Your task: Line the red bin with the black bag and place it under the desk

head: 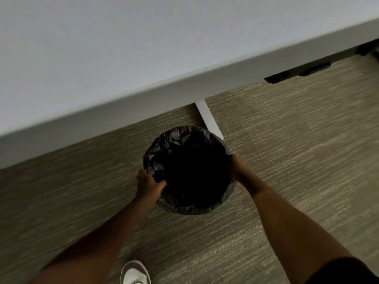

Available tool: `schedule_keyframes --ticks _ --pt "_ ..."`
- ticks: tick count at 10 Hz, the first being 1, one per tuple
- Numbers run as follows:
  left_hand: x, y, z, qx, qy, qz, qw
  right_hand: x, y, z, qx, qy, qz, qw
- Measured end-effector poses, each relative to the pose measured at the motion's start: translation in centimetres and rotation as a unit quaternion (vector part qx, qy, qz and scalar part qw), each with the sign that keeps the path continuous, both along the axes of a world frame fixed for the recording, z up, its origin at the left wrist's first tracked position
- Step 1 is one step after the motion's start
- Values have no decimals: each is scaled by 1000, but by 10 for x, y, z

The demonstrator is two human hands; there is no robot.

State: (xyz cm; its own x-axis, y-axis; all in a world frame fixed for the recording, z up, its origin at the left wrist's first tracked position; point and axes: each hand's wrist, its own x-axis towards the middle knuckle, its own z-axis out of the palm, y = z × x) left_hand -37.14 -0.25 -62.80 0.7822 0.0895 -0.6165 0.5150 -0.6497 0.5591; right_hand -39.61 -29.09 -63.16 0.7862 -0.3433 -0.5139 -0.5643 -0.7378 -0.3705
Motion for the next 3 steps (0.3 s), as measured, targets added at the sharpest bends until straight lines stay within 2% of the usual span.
schedule_keyframes --ticks 1,2,3 --pt "-16 5 10 100 -33 -132 986 -14 12 5 -19 33 -12 999" --pt "-45 15 34 261 -165 -321 895 -39 30 31 -76 3 21 997" --pt "-76 16 65 292 -269 -380 836 -67 41 65 -189 -75 102 974"
